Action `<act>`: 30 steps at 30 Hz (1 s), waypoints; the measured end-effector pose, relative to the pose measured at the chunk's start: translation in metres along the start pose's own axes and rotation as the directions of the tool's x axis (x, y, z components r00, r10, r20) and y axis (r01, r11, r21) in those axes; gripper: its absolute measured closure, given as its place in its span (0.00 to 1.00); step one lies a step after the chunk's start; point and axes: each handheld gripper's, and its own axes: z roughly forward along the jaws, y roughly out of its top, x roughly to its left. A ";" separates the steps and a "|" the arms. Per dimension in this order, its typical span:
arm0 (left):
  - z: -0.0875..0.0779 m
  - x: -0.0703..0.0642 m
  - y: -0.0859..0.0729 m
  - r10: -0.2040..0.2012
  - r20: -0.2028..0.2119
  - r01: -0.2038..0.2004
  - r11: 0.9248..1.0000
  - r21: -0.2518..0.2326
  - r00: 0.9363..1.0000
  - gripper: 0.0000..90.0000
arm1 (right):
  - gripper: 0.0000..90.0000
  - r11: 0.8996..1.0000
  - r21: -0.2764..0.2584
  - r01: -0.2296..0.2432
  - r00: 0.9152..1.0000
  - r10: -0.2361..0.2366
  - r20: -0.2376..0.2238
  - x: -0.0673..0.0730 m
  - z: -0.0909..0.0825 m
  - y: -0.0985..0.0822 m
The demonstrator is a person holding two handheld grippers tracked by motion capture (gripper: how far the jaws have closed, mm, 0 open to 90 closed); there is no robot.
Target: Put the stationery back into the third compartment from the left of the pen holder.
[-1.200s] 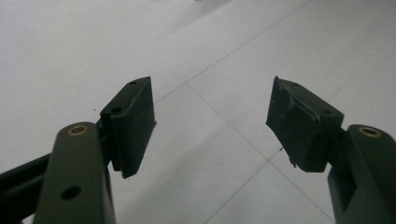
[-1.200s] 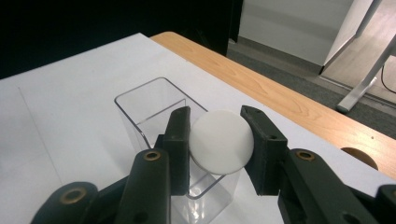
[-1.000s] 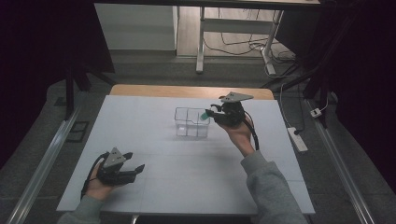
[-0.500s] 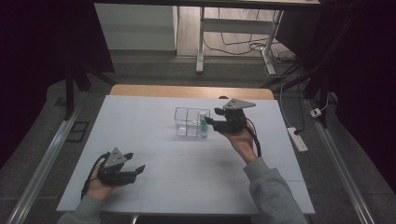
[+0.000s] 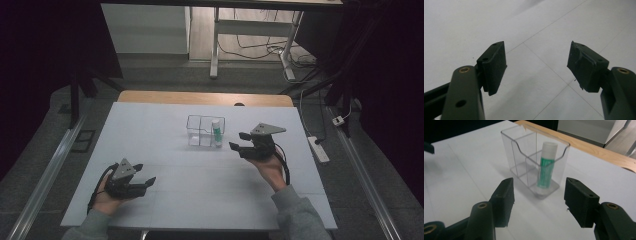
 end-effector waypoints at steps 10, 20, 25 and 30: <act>0.000 -0.001 0.000 0.001 0.004 -0.001 1.000 -0.001 1.000 0.35 | 0.45 0.999 0.032 0.011 0.999 -0.012 0.034 0.001 -0.031 -0.031; 0.000 0.000 0.000 -0.003 0.003 0.003 1.000 -0.001 1.000 0.35 | 0.45 0.999 0.046 0.008 0.999 -0.010 0.046 0.000 -0.057 -0.059; 0.000 0.000 -0.001 -0.002 0.003 0.002 1.000 0.001 1.000 0.35 | 0.45 0.998 0.052 0.024 0.998 -0.026 0.051 0.000 -0.072 -0.072; 0.000 0.000 -0.002 -0.005 0.002 0.005 1.000 0.001 1.000 0.34 | 0.45 0.997 0.072 0.031 0.998 -0.035 0.061 -0.002 -0.085 -0.087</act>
